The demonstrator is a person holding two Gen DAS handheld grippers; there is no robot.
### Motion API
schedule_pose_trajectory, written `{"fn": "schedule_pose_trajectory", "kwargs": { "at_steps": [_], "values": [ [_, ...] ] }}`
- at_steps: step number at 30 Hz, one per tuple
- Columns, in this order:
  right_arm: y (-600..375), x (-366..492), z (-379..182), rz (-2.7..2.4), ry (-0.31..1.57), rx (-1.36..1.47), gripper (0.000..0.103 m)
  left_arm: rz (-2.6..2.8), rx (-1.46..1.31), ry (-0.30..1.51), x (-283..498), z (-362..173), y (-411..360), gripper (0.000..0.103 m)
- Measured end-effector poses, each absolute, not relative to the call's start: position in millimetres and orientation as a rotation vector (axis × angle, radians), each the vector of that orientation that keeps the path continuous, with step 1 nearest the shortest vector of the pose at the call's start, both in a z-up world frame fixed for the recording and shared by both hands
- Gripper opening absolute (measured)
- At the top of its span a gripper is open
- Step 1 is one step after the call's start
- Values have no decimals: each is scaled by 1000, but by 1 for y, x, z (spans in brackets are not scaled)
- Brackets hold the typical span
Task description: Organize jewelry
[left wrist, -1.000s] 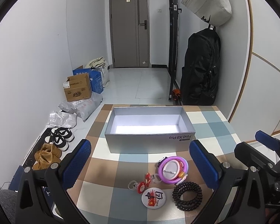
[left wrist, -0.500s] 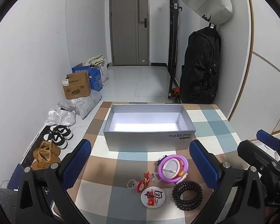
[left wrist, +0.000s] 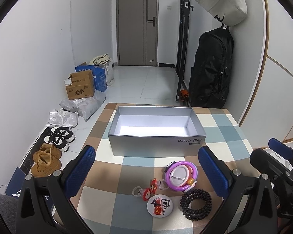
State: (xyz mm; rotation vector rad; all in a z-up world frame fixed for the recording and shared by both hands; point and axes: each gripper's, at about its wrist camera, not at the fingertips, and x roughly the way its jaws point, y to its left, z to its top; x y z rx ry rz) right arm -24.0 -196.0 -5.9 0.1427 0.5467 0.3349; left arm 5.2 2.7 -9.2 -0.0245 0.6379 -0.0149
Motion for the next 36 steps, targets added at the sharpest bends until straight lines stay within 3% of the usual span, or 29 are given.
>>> {"fn": "schedule_pose_trajectory", "kwargs": {
  "at_steps": [7,23,29,32,34,36],
  "values": [
    [-195,-19,-9,325,558,142,103,-35,-57,689,12,-13,6,102],
    [-196,10,-25,338,658,203,103,-150,-289,1042,28,-59,42,102],
    [-198,21,-33,345,704,253,103,-152,-297,1085,28,-64,42,91],
    [-200,24,-35,346,718,269,103,-159,-290,1089,28,-66,43,77],
    [-200,25,-35,349,720,276,103,-169,-298,1095,29,-67,44,74],
    [-200,26,-36,354,723,282,103,-189,-316,1092,29,-67,43,61]
  ]
}}
